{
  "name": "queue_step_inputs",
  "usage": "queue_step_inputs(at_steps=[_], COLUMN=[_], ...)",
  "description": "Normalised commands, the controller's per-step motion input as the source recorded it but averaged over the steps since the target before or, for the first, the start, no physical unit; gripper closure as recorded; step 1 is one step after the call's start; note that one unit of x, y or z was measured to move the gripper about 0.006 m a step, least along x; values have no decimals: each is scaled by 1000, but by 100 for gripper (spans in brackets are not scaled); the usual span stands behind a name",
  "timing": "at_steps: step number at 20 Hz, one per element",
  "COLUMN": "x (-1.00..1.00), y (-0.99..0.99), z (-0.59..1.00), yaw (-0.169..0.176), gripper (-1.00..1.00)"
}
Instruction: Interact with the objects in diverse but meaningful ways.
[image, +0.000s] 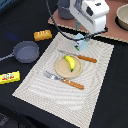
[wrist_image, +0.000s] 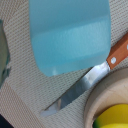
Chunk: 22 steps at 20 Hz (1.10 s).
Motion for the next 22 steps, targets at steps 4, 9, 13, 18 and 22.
queue_step_inputs(at_steps=[4,9,13,18,22], x=[211,178,305,385,329], y=[0,19,104,138,89], z=[-209,-194,-56,27,0], yaw=[38,49,45,10,20], gripper=[-100,-100,100,100,100])
